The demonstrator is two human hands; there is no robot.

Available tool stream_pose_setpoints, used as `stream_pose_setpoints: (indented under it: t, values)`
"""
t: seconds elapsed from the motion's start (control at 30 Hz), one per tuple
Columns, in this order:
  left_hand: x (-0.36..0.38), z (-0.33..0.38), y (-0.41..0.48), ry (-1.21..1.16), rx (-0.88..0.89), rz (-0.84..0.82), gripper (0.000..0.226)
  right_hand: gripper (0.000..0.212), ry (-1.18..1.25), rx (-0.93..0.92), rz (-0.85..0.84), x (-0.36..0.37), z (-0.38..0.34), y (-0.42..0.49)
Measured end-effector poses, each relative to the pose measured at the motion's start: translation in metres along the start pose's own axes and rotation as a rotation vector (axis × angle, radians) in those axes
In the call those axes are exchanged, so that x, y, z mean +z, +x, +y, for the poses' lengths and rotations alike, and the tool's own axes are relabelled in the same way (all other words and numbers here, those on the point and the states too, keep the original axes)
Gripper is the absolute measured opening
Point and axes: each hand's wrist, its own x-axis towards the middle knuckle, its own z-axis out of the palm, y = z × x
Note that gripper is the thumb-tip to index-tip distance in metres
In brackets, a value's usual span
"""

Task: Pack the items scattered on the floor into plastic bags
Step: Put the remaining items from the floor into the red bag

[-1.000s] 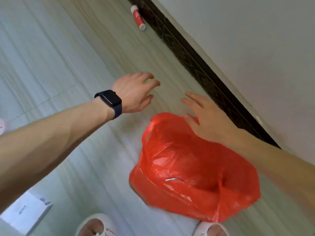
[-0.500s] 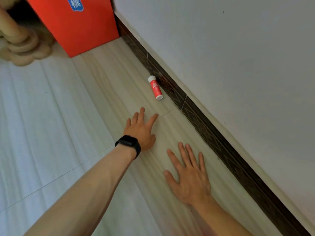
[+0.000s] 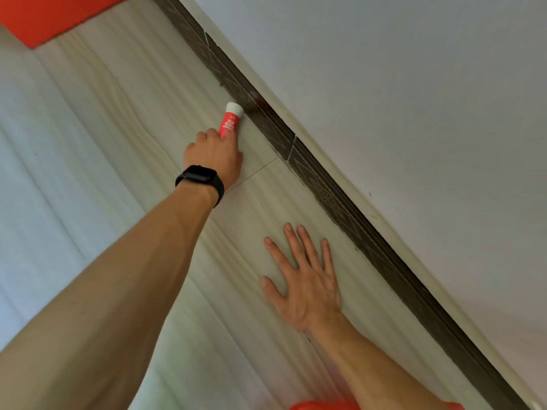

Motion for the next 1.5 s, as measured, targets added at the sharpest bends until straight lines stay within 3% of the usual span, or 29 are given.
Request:
stream_pose_setpoints:
  t: [0.17, 0.33, 0.47, 0.57, 0.63, 0.77, 0.87, 0.93, 1.0, 1.07, 1.17, 1.27, 1.33, 1.5]
  values:
    - [0.014, -0.021, -0.062, -0.139, 0.041, -0.046, 0.030, 0.068, 0.024, -0.010, 0.023, 0.000, 0.002, -0.001]
    - [0.004, -0.026, -0.151, -0.313, -0.011, -0.124, 0.038, 0.069, 0.050, -0.001, 0.008, -0.005, -0.003, -0.005]
    - [-0.019, -0.011, -0.227, -0.525, 0.036, -0.046, 0.035, 0.068, 0.082, 0.028, -0.032, -0.013, -0.004, 0.000]
    - [-0.040, 0.016, -0.280, -0.645, 0.153, 0.052, 0.041, 0.049, 0.298, 0.058, -0.115, -0.037, -0.004, -0.005]
    - [-0.048, 0.034, -0.314, -0.674, 0.243, 0.101, 0.043, 0.033, 0.397, 0.066, 0.041, -0.048, 0.003, -0.038]
    - [-0.048, 0.067, -0.368, -0.572, 0.434, 0.111, 0.043, 0.041, 0.373, 0.025, 0.149, -0.058, 0.039, -0.136]
    - [-0.045, 0.082, -0.397, -0.233, 0.713, 0.190, 0.047, 0.040, 0.443, 0.117, 0.278, -0.086, 0.063, -0.201]
    - [-0.033, 0.089, -0.418, -0.049, 0.872, 0.218, 0.048, 0.039, 0.339, 0.138, 0.356, -0.095, 0.067, -0.253]
    - [-0.013, 0.097, -0.441, 0.072, 0.941, 0.158, 0.045, 0.048, 0.125, 0.099, 0.225, -0.092, 0.057, -0.300]
    - [0.013, 0.103, -0.457, 0.188, 0.993, 0.061, 0.037, 0.058, -0.054, -0.018, -0.051, -0.082, 0.045, -0.334]
    - [0.012, 0.101, -0.460, 0.328, 0.847, -0.172, 0.044, 0.078, -0.250, -0.051, -0.368, -0.066, 0.038, -0.360]
    - [0.005, 0.082, -0.464, 0.389, 0.642, -0.327, 0.057, 0.097, -0.328, 0.080, -0.476, -0.062, 0.044, -0.371]
    - [-0.009, 0.070, -0.470, 0.286, 0.680, -0.307, 0.067, 0.097, -0.274, 0.121, -0.470, -0.066, 0.044, -0.376]
    - [-0.086, 0.046, -0.496, 0.189, 0.726, -0.216, 0.042, 0.074, -0.145, 0.027, -0.228, -0.115, 0.006, -0.386]
